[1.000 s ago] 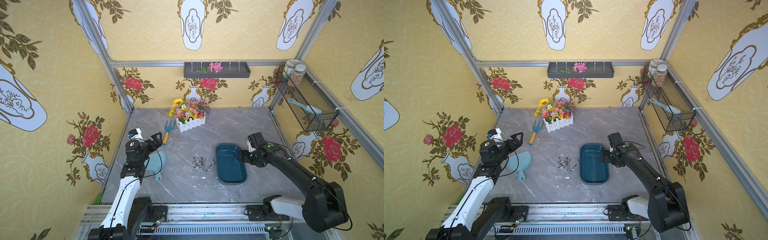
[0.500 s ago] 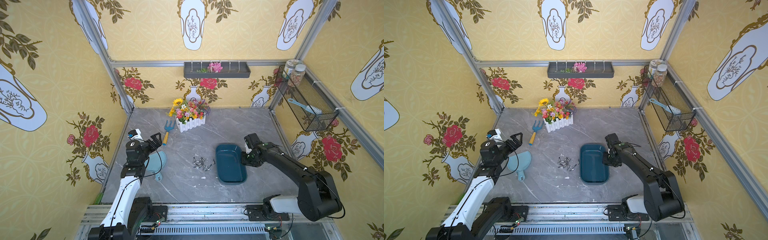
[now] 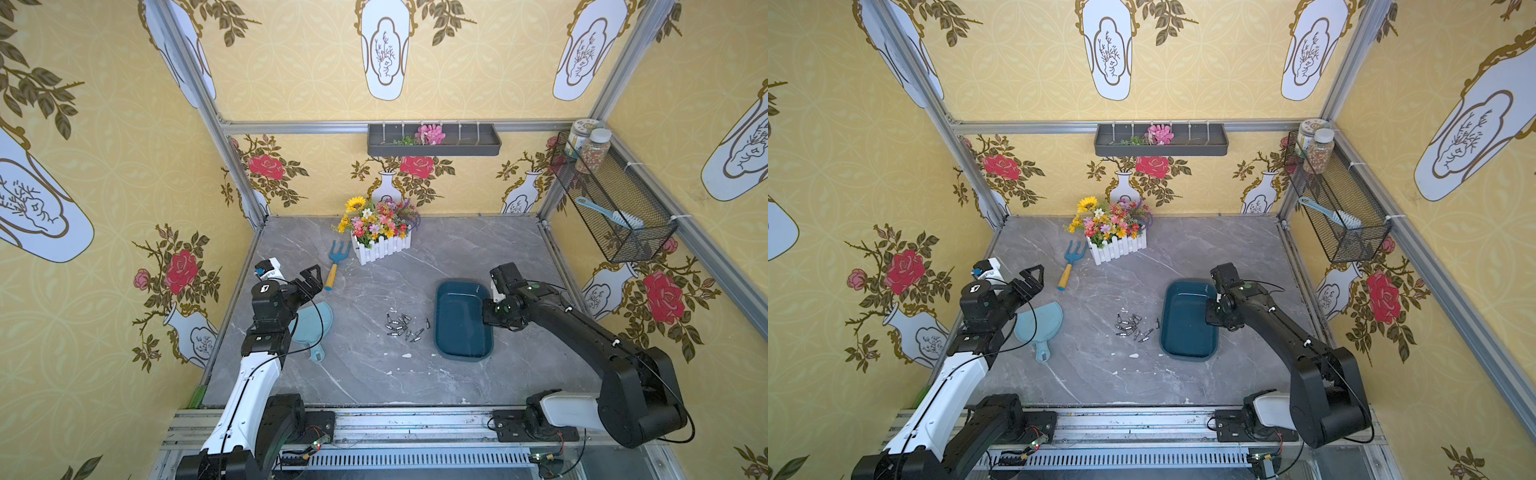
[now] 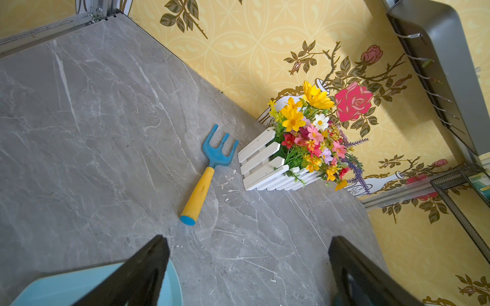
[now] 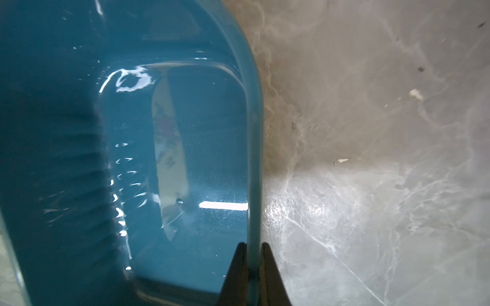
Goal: Put the bit on the desktop into the storage box
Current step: Pick up the storage box at the center of the board, then place the storage box at the center of the board.
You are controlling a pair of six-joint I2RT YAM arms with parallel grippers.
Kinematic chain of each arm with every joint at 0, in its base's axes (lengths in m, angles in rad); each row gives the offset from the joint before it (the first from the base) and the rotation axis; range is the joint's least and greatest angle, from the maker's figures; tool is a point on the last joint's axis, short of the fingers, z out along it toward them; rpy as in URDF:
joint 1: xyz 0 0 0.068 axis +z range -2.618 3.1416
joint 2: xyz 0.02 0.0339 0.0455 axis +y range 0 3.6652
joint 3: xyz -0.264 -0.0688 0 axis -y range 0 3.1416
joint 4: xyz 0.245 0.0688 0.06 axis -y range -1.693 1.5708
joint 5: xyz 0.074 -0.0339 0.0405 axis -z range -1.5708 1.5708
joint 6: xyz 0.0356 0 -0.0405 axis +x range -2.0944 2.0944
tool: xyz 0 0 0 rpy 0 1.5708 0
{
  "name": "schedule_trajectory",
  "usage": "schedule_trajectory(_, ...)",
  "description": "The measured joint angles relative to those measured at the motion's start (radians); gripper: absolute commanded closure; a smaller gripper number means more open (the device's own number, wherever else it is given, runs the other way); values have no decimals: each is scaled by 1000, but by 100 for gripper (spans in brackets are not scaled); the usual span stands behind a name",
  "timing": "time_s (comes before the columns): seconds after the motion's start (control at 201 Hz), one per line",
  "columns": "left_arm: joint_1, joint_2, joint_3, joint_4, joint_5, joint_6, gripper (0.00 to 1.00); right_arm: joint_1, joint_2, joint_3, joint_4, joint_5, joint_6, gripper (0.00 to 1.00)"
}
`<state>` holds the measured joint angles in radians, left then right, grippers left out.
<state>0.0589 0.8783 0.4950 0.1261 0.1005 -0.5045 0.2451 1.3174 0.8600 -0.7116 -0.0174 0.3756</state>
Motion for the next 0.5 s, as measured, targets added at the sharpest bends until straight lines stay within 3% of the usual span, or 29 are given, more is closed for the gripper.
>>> schedule_trajectory(0.254, 0, 0, 0, 0, 0, 4, 0, -64, 4, 98, -21, 18, -62, 100)
schedule_trajectory(0.503, 0, 2, 0, 0, 0, 6, 0, -117, 105, 230, 4, -10, -121, 100)
